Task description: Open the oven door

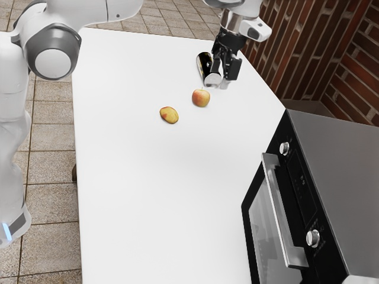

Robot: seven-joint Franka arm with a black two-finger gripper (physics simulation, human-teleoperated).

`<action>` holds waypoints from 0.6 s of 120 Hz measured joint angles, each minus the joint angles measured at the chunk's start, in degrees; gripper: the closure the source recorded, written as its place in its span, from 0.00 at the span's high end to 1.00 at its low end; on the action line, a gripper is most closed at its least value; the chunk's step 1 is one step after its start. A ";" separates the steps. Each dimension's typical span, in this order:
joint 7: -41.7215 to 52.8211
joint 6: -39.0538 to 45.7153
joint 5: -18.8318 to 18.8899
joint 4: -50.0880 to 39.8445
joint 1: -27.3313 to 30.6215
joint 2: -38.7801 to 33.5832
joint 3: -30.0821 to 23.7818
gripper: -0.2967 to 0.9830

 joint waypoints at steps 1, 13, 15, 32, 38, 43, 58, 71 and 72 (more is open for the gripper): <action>0.03 -0.01 -0.01 0.00 0.00 0.00 0.00 0.77; 0.31 -0.08 -0.36 0.00 0.00 0.04 0.53 0.77; 0.35 -0.09 -0.42 0.00 0.01 0.03 0.59 0.77; 6.22 2.01 5.22 7.21 5.26 -9.82 -11.42 0.77; 9.91 3.82 9.63 8.47 10.03 -9.63 -19.29 0.77; 12.82 5.18 13.38 8.47 13.02 -8.56 -24.89 0.77; 20.99 14.98 22.20 -4.92 10.09 -12.22 -33.45 0.77; 27.26 21.25 23.12 -9.25 -5.59 -14.31 -34.49 0.77; 27.69 21.68 23.10 -9.47 -6.77 -14.35 -34.50 0.77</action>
